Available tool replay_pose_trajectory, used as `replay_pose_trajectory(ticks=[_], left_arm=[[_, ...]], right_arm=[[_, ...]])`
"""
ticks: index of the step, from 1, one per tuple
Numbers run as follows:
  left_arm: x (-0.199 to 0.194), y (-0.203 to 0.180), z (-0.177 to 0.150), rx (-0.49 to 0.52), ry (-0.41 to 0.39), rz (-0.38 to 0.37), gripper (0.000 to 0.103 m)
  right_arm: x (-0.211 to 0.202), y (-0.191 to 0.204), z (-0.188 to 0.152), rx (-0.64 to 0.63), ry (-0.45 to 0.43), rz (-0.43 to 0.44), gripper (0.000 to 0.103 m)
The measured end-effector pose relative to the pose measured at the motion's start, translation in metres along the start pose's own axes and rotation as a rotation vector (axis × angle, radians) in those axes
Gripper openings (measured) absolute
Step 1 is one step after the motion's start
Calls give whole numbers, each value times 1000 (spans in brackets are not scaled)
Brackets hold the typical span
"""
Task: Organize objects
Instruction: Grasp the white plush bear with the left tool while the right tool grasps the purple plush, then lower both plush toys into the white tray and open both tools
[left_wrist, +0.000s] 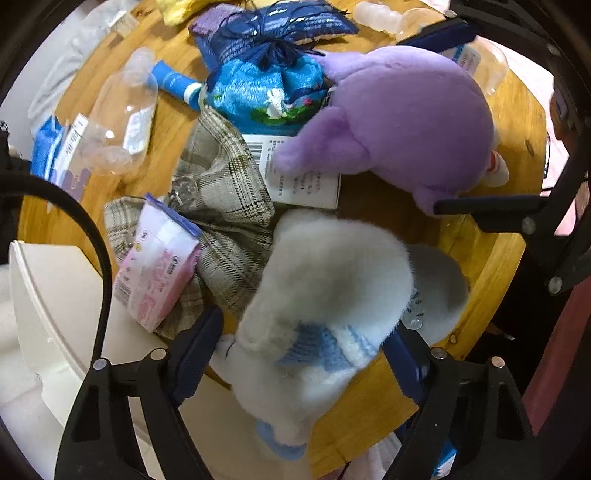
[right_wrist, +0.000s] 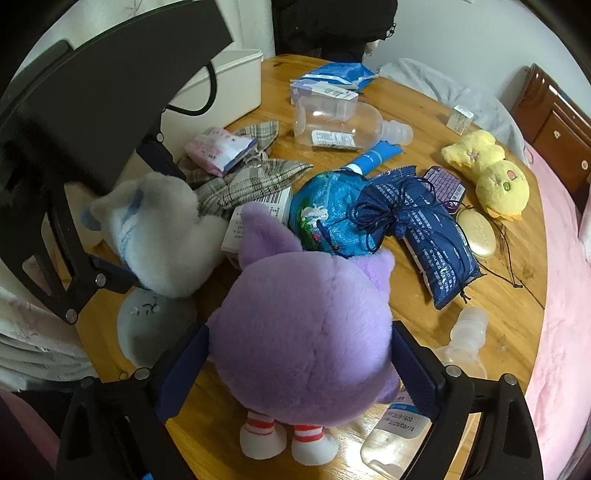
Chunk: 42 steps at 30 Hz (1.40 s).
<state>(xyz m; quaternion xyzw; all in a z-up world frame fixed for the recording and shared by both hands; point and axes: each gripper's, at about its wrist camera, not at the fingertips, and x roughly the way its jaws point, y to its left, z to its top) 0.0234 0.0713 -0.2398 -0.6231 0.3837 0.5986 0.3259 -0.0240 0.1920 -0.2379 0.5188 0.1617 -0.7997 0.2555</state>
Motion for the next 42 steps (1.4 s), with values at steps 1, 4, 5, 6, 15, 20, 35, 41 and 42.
replay_pose_trajectory(ticks=[1, 4, 5, 6, 15, 20, 35, 41, 42], left_arm=[[1, 2, -1, -25, 17, -12, 85], [0, 4, -4, -80, 31, -31, 81], [-2, 3, -6, -85, 21, -29, 66], [-5, 2, -8, -90, 8, -36, 61], [-58, -5, -45, -205, -133, -64, 60], [-122, 11, -63, -269, -277, -68, 60], [-203, 99, -116, -749, -565, 101, 60], [-187, 119, -168, -933, -564, 197, 60], [-180, 121, -173, -956, -555, 202, 60]], right_arm=[[-1, 1, 0, -2, -3, -6, 85], [-4, 2, 1, 4, -8, -9, 74], [-6, 3, 2, 13, -9, -5, 69], [-8, 2, 3, 20, -8, -1, 67], [-56, 8, 18, 116, -63, 5, 64], [-103, 8, 35, 175, -143, -33, 64], [-207, 68, 154, 175, -417, 60, 65], [-173, 106, 203, 157, -372, 162, 66], [-162, 111, 210, 161, -347, 186, 66]])
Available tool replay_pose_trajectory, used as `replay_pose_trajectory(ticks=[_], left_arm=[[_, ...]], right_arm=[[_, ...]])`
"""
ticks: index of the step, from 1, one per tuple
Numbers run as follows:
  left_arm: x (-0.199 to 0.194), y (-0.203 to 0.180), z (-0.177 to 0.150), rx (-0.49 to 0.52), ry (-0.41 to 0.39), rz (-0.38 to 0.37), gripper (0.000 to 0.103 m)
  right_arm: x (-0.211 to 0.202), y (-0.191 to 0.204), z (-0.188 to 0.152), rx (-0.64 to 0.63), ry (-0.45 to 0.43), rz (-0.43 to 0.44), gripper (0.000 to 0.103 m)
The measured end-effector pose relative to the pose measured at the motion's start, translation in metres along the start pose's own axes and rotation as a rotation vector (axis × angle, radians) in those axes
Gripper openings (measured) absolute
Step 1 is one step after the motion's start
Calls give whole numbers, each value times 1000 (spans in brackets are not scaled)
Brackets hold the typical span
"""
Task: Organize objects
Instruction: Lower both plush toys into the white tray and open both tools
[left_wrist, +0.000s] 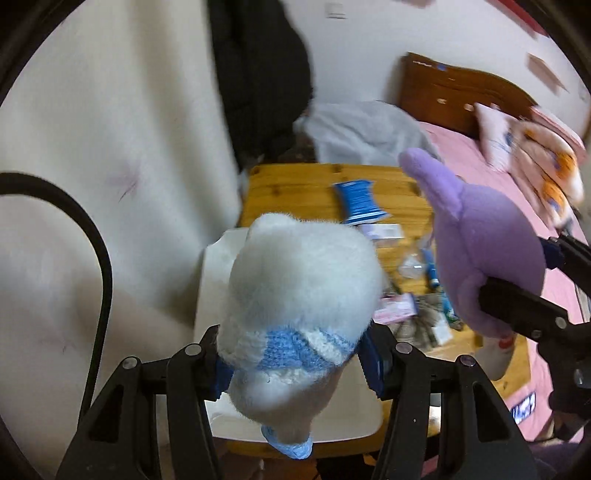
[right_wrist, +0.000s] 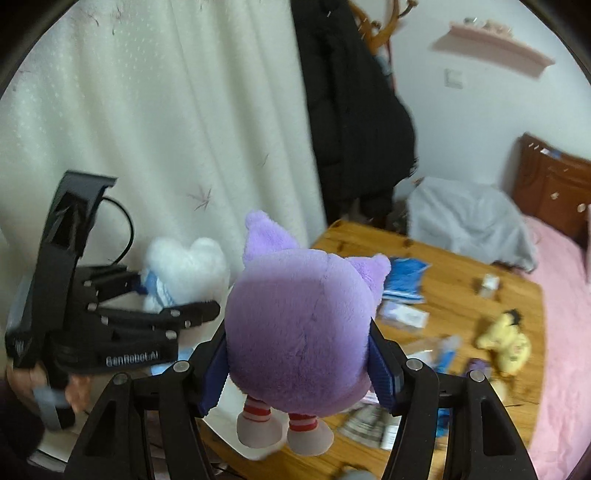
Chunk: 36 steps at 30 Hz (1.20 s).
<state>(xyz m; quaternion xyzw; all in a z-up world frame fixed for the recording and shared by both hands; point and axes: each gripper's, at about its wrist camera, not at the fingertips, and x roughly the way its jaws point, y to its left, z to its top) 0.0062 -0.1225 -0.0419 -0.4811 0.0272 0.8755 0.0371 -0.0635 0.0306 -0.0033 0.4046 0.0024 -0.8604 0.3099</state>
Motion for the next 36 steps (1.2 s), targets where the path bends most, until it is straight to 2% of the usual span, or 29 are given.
replay_pose_trajectory(ticks=[3, 8, 14, 19, 23, 29, 32, 36], left_arm=[[20, 18, -12, -50, 42, 45, 60], [59, 38, -30, -111, 126, 51, 60], [98, 43, -39, -157, 212, 20, 60], [108, 43, -52, -160, 251, 0, 60], [110, 41, -52, -162, 268, -11, 60], [112, 35, -53, -144, 301, 4, 63], [114, 37, -53, -167, 336, -16, 63], [108, 37, -52, -188, 333, -16, 64]], right_arm=[[37, 6, -2, 16, 66, 18, 66], [91, 14, -11, 7, 178, 9, 68], [135, 16, -27, 5, 277, -3, 70], [163, 11, -33, 21, 336, -23, 75], [167, 5, -38, 49, 352, -2, 78], [150, -2, -34, 87, 305, 65, 78], [138, -3, -31, 97, 275, 64, 78], [117, -7, -27, 115, 235, 61, 78]])
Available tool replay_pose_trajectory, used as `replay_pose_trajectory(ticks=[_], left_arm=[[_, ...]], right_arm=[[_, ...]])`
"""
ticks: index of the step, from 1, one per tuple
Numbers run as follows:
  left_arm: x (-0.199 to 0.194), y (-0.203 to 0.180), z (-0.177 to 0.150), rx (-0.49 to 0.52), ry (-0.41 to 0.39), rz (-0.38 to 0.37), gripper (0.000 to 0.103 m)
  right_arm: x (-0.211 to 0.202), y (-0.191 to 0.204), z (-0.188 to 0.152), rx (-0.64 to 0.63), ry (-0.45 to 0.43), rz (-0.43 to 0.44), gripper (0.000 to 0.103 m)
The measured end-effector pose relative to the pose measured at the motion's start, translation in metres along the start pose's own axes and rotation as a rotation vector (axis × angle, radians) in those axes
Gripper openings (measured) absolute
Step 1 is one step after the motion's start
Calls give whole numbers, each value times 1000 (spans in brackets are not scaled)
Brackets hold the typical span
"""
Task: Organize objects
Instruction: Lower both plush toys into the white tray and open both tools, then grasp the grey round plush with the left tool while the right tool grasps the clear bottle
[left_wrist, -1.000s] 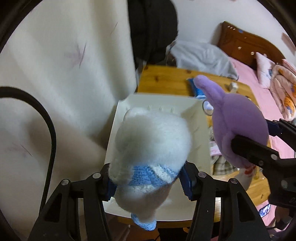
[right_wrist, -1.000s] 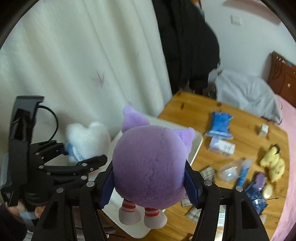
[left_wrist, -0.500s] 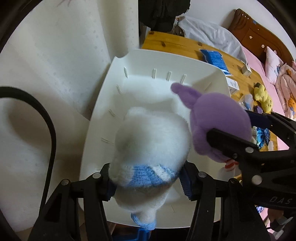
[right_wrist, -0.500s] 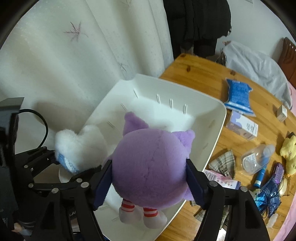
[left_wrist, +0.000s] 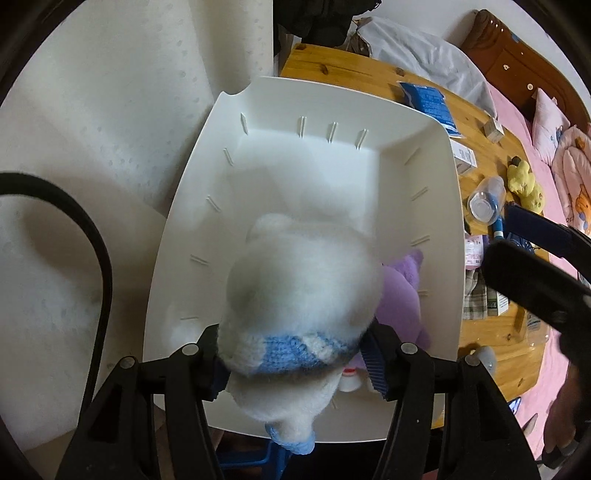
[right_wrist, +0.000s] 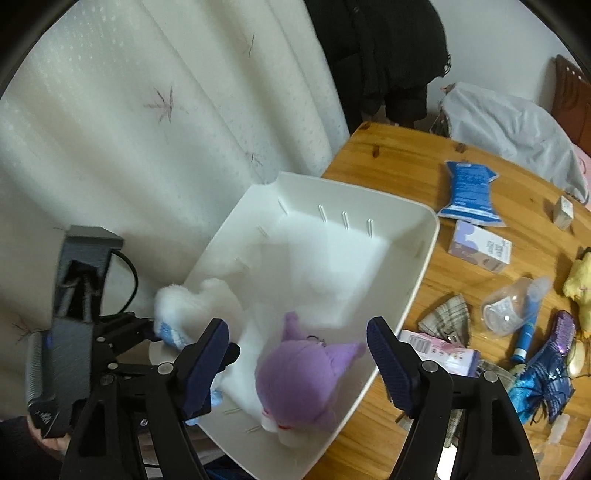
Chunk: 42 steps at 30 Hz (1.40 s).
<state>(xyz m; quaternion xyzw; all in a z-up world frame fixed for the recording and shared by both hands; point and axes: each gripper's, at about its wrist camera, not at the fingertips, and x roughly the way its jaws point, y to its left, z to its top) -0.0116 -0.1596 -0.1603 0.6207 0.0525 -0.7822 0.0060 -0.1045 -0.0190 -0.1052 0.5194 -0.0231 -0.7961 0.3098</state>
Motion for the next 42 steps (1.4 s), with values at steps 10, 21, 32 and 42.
replay_pose_trajectory(ticks=[10, 21, 32, 42], left_arm=[[-39, -21, 1, 41, -66, -13, 64], [-90, -93, 1, 168, -150, -125, 64], [-111, -133, 8, 151, -275, -86, 66], [-104, -140, -9, 99, -221, -84, 70]], right_arm=[[-83, -27, -15, 81, -175, -73, 81], [-175, -84, -63, 205, -352, -263, 83], [-198, -124, -112, 237, -338, -315, 83], [-205, -154, -125, 248, -329, -333, 83]])
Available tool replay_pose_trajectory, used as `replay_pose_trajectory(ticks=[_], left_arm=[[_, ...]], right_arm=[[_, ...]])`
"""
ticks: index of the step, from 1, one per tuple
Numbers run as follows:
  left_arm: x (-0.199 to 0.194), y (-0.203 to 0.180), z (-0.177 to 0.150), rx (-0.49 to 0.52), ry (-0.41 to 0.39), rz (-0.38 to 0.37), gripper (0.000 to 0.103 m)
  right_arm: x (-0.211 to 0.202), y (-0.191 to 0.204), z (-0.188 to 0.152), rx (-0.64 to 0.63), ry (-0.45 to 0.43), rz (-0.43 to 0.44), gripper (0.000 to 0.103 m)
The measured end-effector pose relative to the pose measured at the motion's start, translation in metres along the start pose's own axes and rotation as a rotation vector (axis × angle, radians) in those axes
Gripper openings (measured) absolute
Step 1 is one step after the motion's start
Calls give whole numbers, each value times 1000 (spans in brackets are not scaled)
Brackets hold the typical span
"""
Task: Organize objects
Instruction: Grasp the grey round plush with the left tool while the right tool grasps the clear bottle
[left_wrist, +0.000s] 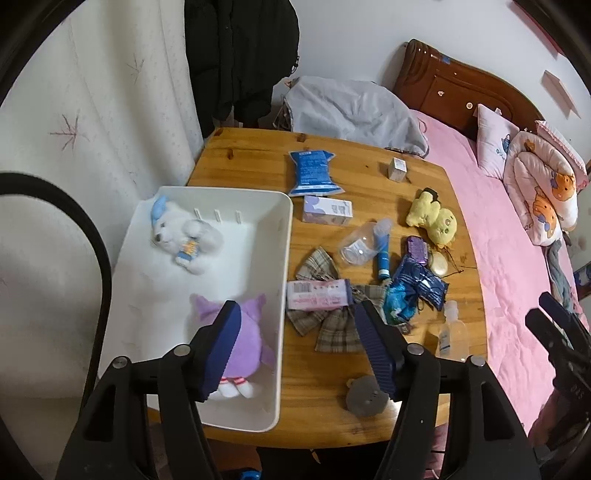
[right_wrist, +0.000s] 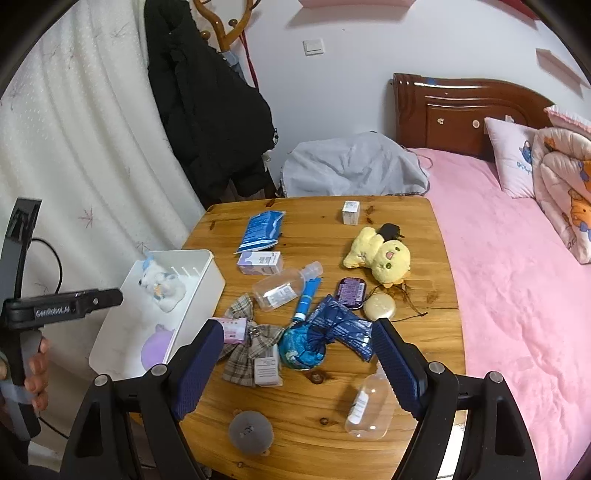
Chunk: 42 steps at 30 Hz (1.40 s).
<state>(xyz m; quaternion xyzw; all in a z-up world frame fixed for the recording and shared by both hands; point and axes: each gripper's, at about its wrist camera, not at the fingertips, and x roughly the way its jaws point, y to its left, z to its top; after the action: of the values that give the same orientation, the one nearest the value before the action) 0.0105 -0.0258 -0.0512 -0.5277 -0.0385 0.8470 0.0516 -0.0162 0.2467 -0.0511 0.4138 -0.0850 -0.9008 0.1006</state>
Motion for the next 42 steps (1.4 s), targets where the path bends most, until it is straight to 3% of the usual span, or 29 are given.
replay_pose_trajectory(ticks=[9, 20, 31, 42], left_arm=[[17, -38, -19, 41, 39, 11, 72], [85, -77, -65, 62, 231, -13, 72], [146, -84, -115, 1, 403, 19, 72], [154, -87, -135, -42, 435, 2, 72]], right_arm=[[15, -31, -10, 6, 39, -33, 83], [60, -75, -48, 60, 190, -80, 83], [118, -93, -81, 103, 337, -140, 83], [140, -92, -94, 99, 402, -159, 83]])
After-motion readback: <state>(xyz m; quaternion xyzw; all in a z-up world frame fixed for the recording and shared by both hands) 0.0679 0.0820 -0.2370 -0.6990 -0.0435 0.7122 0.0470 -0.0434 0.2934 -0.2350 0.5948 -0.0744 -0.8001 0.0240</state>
